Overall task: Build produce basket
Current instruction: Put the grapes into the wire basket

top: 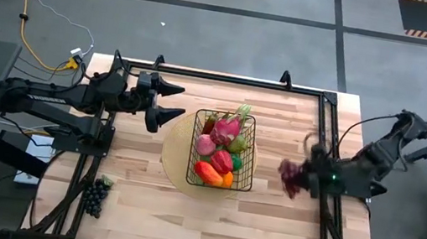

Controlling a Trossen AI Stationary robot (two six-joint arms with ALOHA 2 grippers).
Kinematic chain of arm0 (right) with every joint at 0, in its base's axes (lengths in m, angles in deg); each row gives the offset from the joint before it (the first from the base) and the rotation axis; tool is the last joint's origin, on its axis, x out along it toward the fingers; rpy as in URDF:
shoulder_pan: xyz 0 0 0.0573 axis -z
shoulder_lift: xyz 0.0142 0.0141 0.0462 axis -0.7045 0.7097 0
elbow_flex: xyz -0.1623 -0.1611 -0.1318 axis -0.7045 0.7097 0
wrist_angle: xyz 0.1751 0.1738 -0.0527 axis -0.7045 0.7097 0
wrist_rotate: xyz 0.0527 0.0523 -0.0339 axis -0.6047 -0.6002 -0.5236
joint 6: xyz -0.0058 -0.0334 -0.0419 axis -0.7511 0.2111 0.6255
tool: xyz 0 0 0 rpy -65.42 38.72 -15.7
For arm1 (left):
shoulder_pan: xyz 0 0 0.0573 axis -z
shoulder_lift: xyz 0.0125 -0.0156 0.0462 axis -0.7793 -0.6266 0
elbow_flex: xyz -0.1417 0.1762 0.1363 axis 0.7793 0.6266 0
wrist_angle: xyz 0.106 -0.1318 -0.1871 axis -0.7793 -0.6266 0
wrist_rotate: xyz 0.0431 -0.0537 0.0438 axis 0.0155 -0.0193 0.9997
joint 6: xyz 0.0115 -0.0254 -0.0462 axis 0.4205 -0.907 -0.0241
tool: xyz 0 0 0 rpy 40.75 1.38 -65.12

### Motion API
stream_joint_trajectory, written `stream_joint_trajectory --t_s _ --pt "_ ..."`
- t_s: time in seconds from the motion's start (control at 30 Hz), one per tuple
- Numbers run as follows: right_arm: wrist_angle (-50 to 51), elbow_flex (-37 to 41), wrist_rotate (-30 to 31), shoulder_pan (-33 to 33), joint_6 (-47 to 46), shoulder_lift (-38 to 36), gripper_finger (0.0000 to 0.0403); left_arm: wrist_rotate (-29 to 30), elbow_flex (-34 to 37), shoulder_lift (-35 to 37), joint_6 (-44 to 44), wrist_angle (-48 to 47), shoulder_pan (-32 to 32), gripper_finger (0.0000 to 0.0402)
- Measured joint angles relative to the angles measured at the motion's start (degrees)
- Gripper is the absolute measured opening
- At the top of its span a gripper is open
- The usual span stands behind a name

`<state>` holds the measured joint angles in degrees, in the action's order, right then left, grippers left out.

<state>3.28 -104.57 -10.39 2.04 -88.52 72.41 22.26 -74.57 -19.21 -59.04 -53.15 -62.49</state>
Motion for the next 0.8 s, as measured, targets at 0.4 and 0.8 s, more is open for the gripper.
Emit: stream_joint_trajectory --t_s 0.4,0.8 --pt "-27.93 0.0 -5.28 24.34 43.73 2.44 0.015 -0.97 -3.4 0.0 -2.11 0.94 0.0 0.0399" --pt "-34.57 0.0 -19.06 36.44 49.45 8.24 0.015 -3.12 -3.4 0.0 -4.4 0.92 0.02 0.0399"
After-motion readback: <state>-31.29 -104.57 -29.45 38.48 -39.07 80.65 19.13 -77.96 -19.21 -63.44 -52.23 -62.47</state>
